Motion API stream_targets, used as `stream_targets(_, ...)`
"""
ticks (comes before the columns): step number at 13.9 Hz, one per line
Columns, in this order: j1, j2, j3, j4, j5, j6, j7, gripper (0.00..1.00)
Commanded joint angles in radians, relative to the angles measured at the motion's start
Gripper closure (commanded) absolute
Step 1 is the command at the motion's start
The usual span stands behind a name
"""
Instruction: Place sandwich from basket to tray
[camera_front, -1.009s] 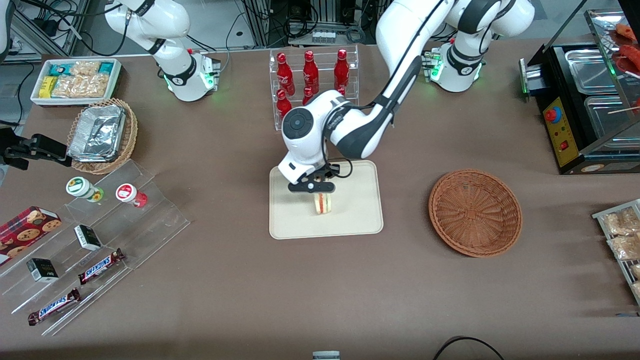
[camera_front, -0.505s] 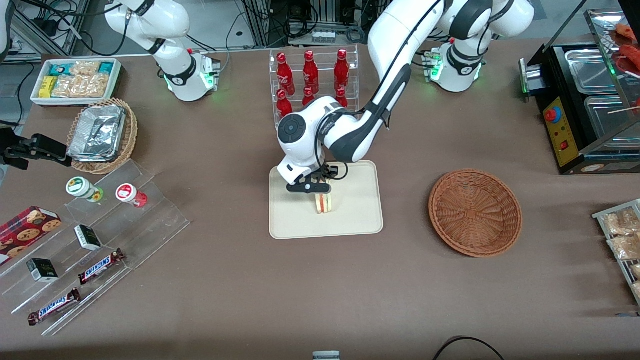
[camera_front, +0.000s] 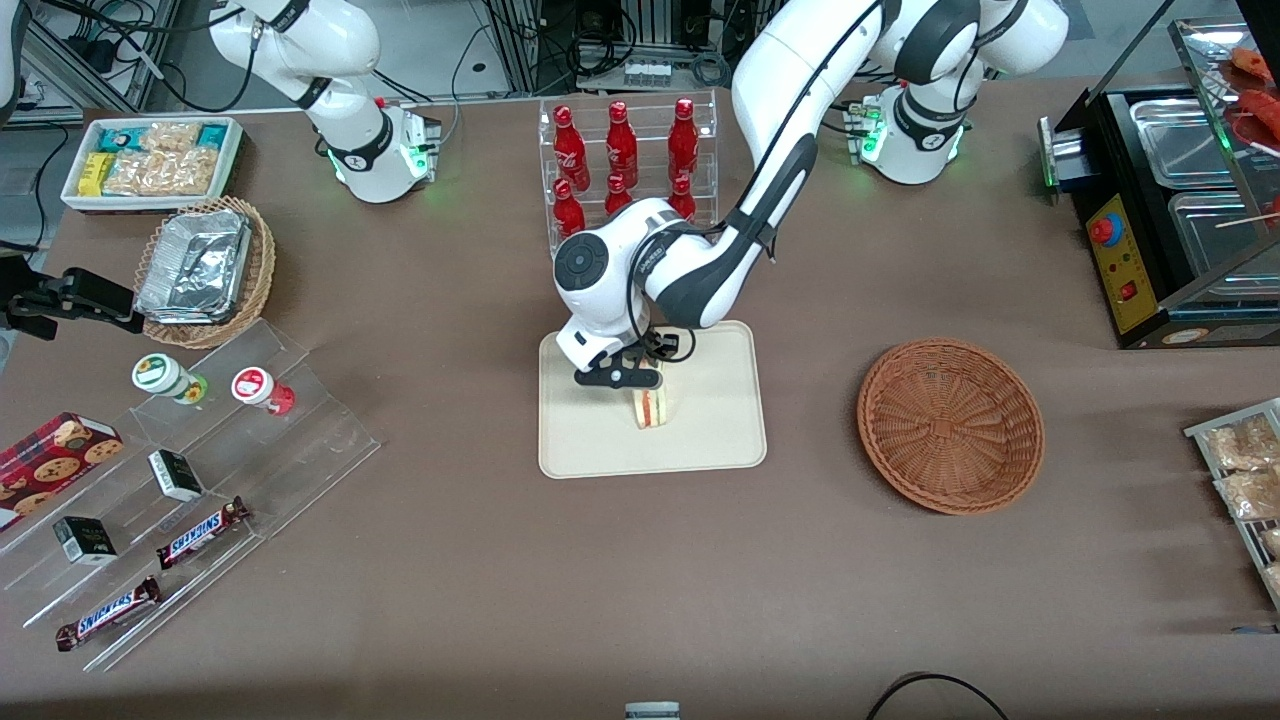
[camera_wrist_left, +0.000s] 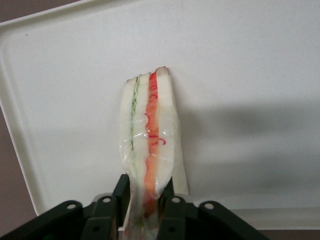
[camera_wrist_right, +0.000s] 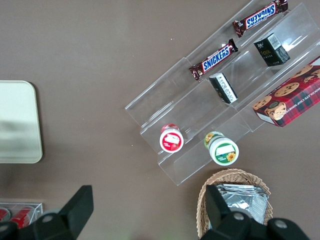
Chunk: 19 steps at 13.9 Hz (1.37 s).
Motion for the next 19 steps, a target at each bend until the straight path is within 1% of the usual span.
stream_targets(1, -0.014, -0.005, 0.017, 0.026, 0.015, -0.014, -0.018, 0.00)
stream_targets(5, 0.003, -0.109, 0.021, 0.032, 0.007, -0.093, -0.058, 0.00)
stream_targets(7, 0.061, -0.184, 0.020, 0.029, -0.005, -0.132, -0.063, 0.00)
stream_targets(8, 0.073, -0.221, 0.020, 0.024, -0.011, -0.161, -0.063, 0.00)
stream_targets(11, 0.156, -0.331, 0.020, 0.020, -0.013, -0.273, -0.048, 0.00)
stream_targets(13, 0.205, -0.394, 0.020, 0.003, -0.016, -0.319, -0.005, 0.00)
stream_targets(15, 0.265, -0.449, 0.020, -0.006, -0.034, -0.375, 0.069, 0.00)
stream_targets(18, 0.360, -0.514, 0.020, -0.015, -0.036, -0.445, 0.181, 0.00)
stream_targets(19, 0.389, -0.534, 0.020, -0.022, -0.046, -0.459, 0.216, 0.00)
